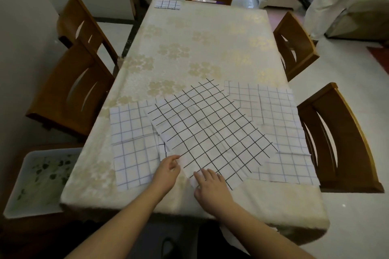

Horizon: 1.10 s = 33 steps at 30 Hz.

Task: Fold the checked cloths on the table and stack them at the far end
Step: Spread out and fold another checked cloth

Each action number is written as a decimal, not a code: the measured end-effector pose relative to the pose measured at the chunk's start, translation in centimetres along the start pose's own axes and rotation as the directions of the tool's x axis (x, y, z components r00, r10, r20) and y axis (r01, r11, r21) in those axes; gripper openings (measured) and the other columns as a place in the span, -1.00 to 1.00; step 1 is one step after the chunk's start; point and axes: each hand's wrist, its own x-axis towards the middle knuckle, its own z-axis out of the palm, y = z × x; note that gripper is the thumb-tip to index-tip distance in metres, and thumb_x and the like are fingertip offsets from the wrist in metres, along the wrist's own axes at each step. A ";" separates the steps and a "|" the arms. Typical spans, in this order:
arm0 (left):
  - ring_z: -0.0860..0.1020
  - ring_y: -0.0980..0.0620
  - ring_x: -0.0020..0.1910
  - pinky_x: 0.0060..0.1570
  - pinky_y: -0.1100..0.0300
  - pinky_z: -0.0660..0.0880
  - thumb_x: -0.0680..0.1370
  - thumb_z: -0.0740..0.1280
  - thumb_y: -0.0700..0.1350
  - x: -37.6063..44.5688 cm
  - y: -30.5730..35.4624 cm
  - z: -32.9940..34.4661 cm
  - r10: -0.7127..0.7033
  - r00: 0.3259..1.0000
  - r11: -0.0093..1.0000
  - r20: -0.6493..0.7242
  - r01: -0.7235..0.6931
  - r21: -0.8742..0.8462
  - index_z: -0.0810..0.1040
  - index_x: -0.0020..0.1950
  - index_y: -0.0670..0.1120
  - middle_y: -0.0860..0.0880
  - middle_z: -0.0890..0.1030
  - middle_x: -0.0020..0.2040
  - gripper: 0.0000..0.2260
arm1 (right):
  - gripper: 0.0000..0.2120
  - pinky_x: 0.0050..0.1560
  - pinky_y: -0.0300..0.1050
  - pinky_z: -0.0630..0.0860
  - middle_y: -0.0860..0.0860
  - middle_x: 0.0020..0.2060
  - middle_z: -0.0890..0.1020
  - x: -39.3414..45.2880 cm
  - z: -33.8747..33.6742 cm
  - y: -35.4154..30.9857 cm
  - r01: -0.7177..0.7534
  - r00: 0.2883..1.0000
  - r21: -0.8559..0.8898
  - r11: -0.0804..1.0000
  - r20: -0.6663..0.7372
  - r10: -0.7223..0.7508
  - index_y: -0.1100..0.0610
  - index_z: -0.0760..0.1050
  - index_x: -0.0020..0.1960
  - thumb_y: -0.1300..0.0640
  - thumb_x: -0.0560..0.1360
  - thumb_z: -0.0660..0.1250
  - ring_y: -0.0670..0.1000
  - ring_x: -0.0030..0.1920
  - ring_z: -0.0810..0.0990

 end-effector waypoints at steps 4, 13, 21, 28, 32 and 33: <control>0.49 0.09 0.11 -0.06 0.23 0.42 0.63 0.22 -0.07 0.4 0.3 0.2 -0.085 0.996 0.989 -0.031 0.080 -0.123 0.49 0.27 0.16 0.00 0.53 0.18 -0.76 | -0.49 0.47 0.06 0.14 0.05 0.50 0.26 1.6 -2.2 2.9 -0.085 0.996 0.044 0.995 -0.032 0.086 0.05 0.14 0.54 -0.02 0.61 0.05 0.07 0.50 0.19; 0.51 0.15 0.02 -0.12 0.29 0.42 0.61 0.29 -0.13 2.0 1.3 1.3 -0.154 0.951 0.980 -0.267 0.113 -0.162 0.49 0.23 0.08 0.01 0.50 0.19 -0.78 | -0.48 0.40 0.07 0.29 0.06 0.48 0.32 8.8 -7.1 12.2 -0.242 0.968 0.273 0.931 -0.001 0.252 0.06 0.18 0.54 0.03 0.61 0.15 0.10 0.43 0.31; 0.49 -0.09 0.22 0.16 -0.06 0.43 0.49 0.45 -0.07 5.0 1.2 2.7 0.310 0.915 0.785 -0.259 -0.093 0.612 0.54 0.30 -0.05 -0.04 0.53 0.26 -0.62 | -0.46 0.42 0.06 0.23 0.03 0.50 0.30 15.6 -8.9 18.2 -0.099 0.990 0.130 0.987 -0.084 0.110 0.05 0.20 0.53 0.03 0.59 0.25 0.08 0.47 0.26; 0.32 -0.13 0.47 0.43 -0.06 0.19 0.55 0.09 0.20 8.4 2.3 4.5 0.336 0.938 0.592 -0.091 -0.135 0.795 0.34 0.48 -0.06 -0.11 0.39 0.47 -0.43 | -0.29 0.53 0.02 -0.13 -0.05 0.59 0.03 19.3 -8.3 19.0 0.152 0.988 -0.065 0.986 0.004 -0.152 0.00 -0.04 0.59 -0.11 0.59 0.24 0.02 0.58 -0.06; 0.30 -0.14 0.48 0.44 -0.12 0.20 0.57 0.00 0.23 9.1 2.6 5.2 0.299 0.952 0.578 -0.065 -0.127 0.806 0.27 0.53 -0.08 -0.13 0.37 0.49 -0.38 | -0.38 0.53 0.04 -0.18 -0.05 0.55 0.19 19.3 -8.0 19.9 0.160 0.983 -0.106 0.981 -0.068 -0.168 0.02 0.01 0.58 -0.14 0.62 0.14 0.02 0.57 0.02; 0.30 -0.14 0.48 0.44 -0.12 0.19 0.58 -0.01 0.23 9.3 2.6 5.3 0.301 0.952 0.562 -0.054 -0.132 0.816 0.27 0.53 -0.09 -0.13 0.37 0.49 -0.38 | -0.40 0.53 0.04 -0.19 -0.04 0.54 0.22 19.1 -8.1 20.2 0.160 0.982 -0.104 0.982 -0.084 -0.169 0.02 0.03 0.58 -0.13 0.63 0.11 0.02 0.56 0.04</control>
